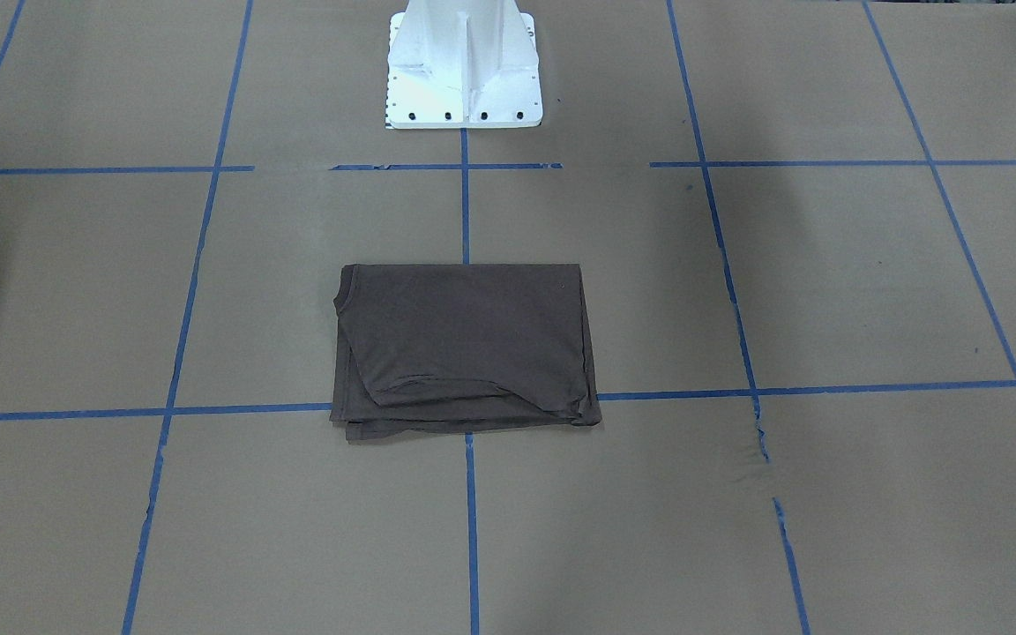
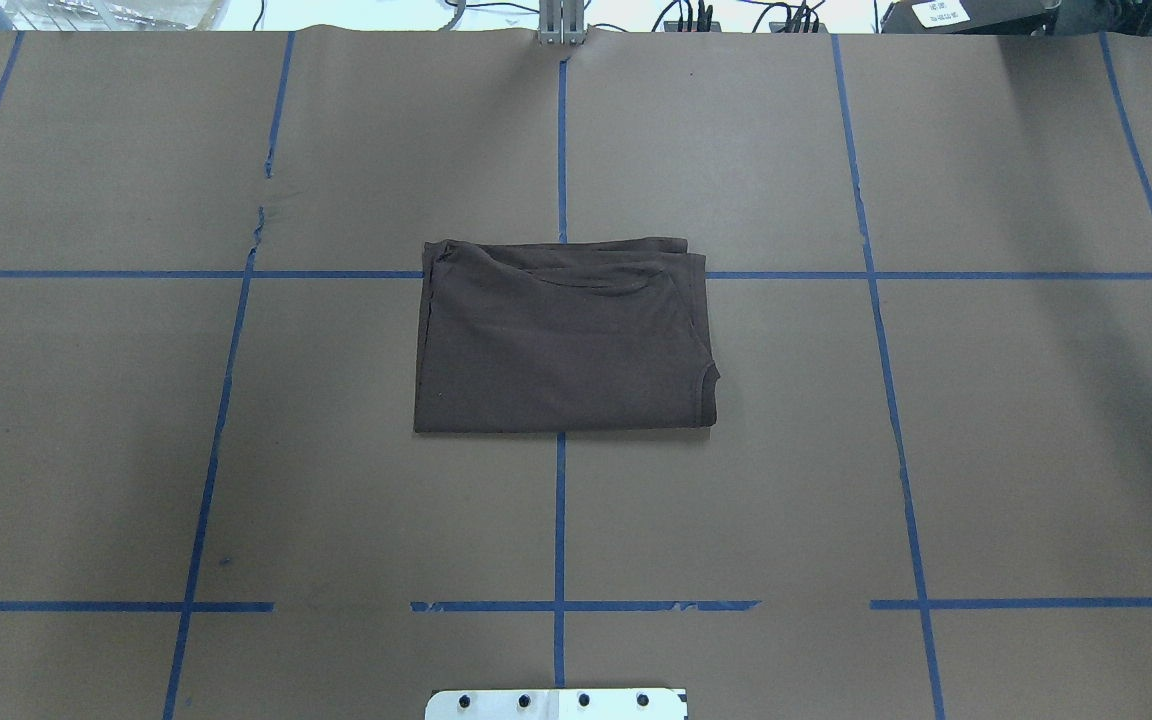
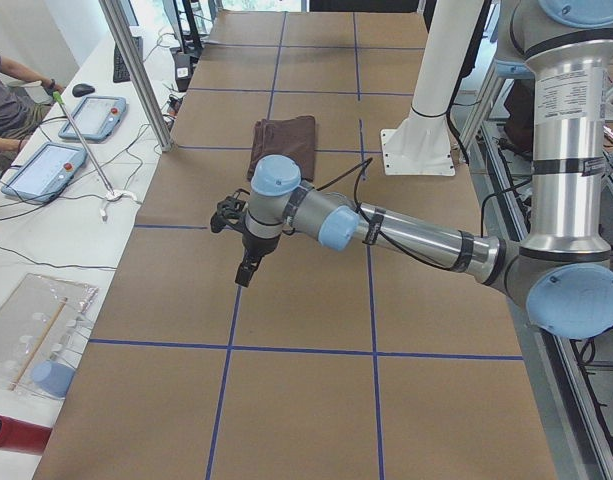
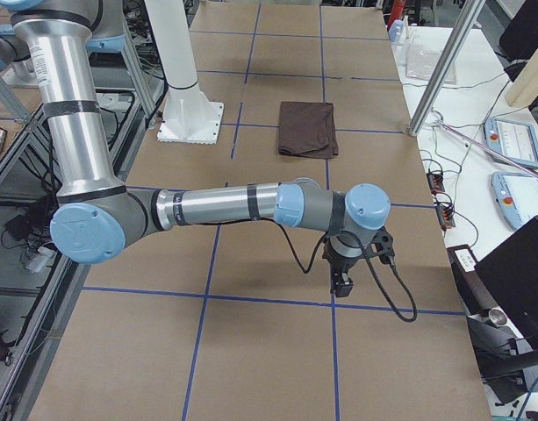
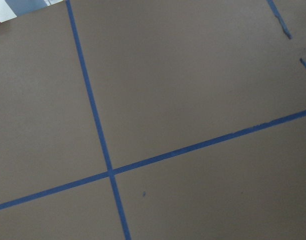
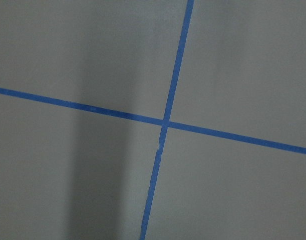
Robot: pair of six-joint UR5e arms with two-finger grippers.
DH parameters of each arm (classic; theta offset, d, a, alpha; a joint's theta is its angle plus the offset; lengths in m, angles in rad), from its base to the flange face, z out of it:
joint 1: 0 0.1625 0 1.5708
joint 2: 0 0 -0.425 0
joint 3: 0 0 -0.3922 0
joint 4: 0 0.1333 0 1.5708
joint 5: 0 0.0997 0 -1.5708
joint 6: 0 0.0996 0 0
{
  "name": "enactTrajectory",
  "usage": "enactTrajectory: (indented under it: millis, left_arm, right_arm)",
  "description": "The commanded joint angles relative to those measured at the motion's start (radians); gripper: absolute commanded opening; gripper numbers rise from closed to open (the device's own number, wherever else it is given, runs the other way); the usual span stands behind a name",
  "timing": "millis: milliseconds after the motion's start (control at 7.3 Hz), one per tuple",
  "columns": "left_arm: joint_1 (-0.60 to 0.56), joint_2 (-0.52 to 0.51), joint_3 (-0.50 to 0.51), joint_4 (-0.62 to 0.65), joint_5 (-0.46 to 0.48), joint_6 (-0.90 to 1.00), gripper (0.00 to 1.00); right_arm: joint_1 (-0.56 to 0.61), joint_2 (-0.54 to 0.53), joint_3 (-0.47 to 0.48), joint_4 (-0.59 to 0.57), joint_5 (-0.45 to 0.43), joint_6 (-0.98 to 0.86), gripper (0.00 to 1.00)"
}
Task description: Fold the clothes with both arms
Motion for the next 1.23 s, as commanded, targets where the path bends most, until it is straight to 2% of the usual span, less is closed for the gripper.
enactTrajectory:
  millis: [0,274,411,685,822,1096]
  left_arm:
    - [-0.018,0.002,0.112,-0.085,-0.001,0.012,1.00]
    - [-0.015,0.002,0.184,-0.069,-0.001,0.016,1.00]
    - [-0.015,-0.001,0.194,-0.016,-0.012,0.016,1.00]
    - [-0.015,-0.094,0.176,0.187,-0.043,0.019,1.00]
    - [-0.018,-0.151,0.197,0.233,-0.043,0.069,1.00]
    - [-0.064,-0.157,0.226,0.237,-0.044,0.123,1.00]
  right_arm:
    - [0.016,-0.062,0.060,0.048,0.032,-0.007,1.00]
    - [0.017,-0.137,0.060,0.067,0.032,-0.009,1.00]
    - [0.017,-0.139,0.065,0.065,0.034,-0.007,1.00]
    - [0.017,-0.144,0.053,0.065,0.031,-0.004,1.00]
    - [0.018,-0.147,0.051,0.064,0.029,-0.003,1.00]
    - [0.018,-0.153,0.046,0.064,0.027,0.004,1.00]
